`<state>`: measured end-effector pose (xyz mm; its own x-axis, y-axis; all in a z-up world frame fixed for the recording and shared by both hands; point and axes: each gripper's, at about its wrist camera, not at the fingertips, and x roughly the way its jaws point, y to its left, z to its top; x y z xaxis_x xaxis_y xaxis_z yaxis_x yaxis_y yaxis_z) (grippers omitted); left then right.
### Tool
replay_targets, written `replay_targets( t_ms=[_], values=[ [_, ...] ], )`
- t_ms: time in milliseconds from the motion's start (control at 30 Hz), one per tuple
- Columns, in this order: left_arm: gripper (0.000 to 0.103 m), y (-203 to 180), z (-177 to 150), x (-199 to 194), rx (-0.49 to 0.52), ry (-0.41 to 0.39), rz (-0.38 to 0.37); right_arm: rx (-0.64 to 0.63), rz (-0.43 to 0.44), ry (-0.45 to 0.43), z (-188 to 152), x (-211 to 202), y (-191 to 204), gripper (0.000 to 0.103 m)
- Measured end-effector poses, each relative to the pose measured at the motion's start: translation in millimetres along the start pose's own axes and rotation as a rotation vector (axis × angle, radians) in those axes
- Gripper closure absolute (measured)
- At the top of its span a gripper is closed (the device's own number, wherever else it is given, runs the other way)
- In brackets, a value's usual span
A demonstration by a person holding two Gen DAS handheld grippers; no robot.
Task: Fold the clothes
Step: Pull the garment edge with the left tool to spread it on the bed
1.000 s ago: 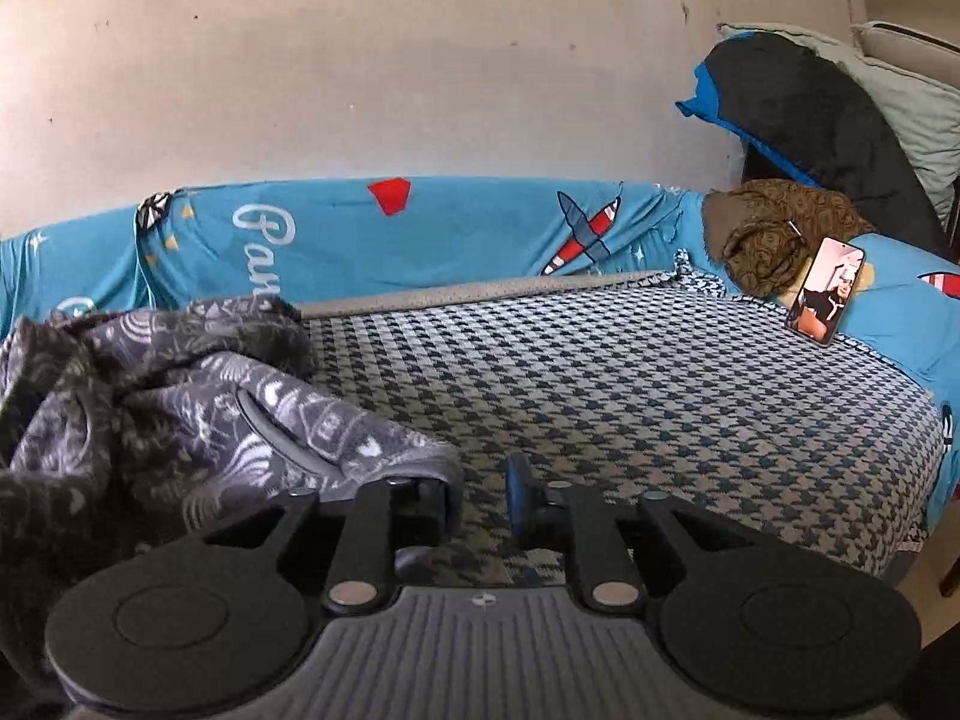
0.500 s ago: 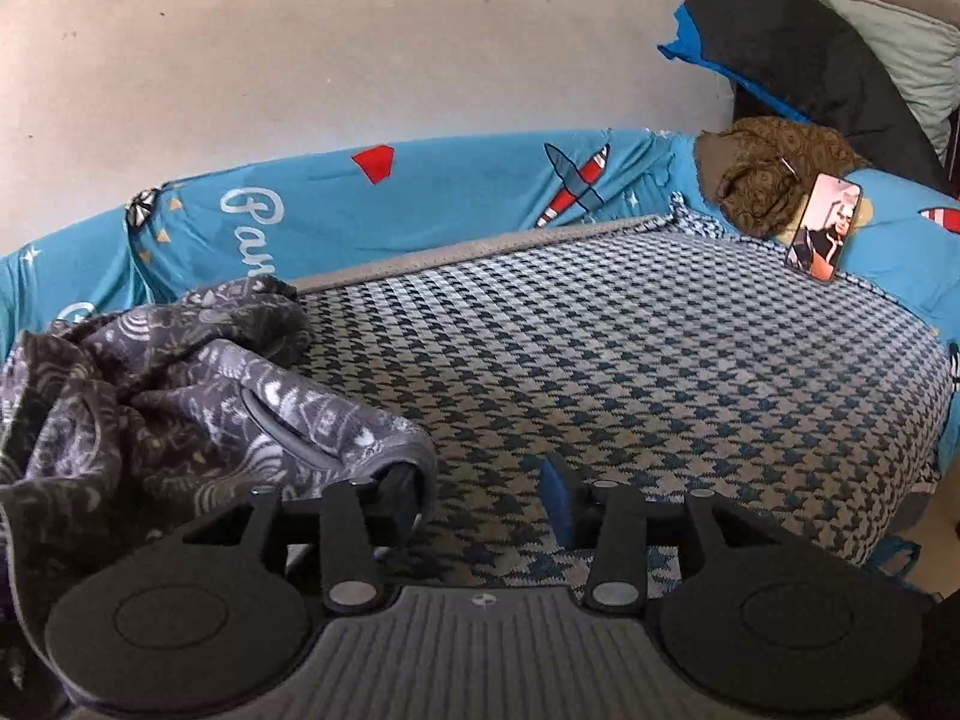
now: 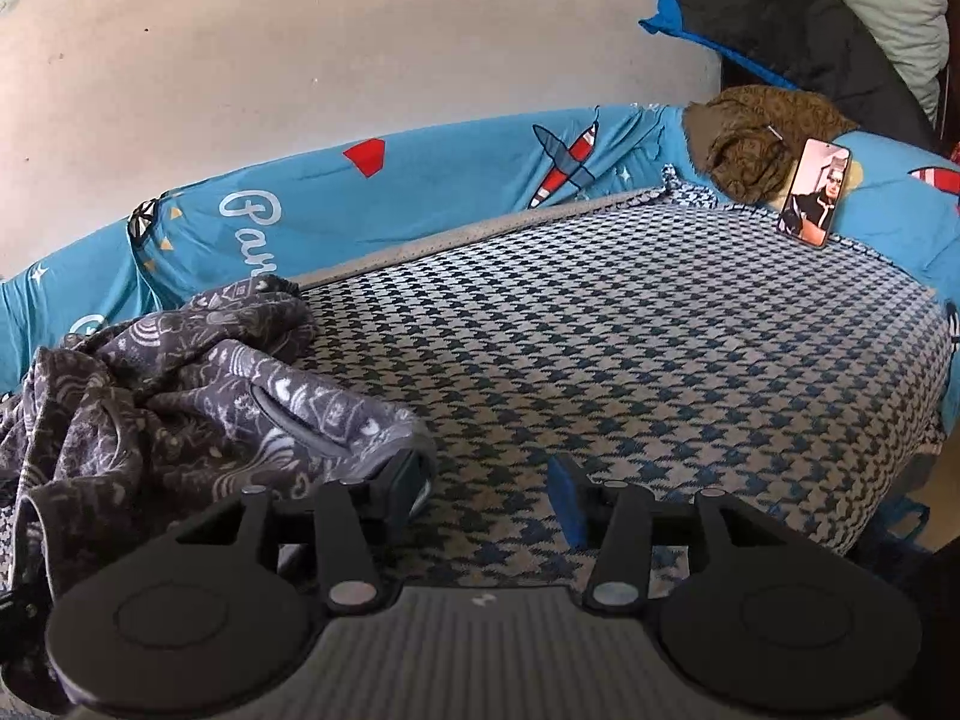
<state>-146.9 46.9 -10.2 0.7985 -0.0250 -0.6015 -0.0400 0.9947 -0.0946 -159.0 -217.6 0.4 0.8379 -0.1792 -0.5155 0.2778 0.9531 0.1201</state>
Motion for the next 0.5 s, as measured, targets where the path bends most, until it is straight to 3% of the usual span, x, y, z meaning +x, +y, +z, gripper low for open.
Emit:
replay_targets(
  t_ms=[233, 500],
  values=[
    [0.0, -12.5, 10.1, 12.0, -0.001, -0.002, 0.022, -0.001, 0.031, -0.027, -0.5, -3.1, 7.0, 0.057],
    [0.0, 10.7, 26.4, 2.2, -0.099, -0.063, 0.163, -0.066, 0.003, -0.091, 0.5, -7.3, 18.3, 0.056]
  ],
)
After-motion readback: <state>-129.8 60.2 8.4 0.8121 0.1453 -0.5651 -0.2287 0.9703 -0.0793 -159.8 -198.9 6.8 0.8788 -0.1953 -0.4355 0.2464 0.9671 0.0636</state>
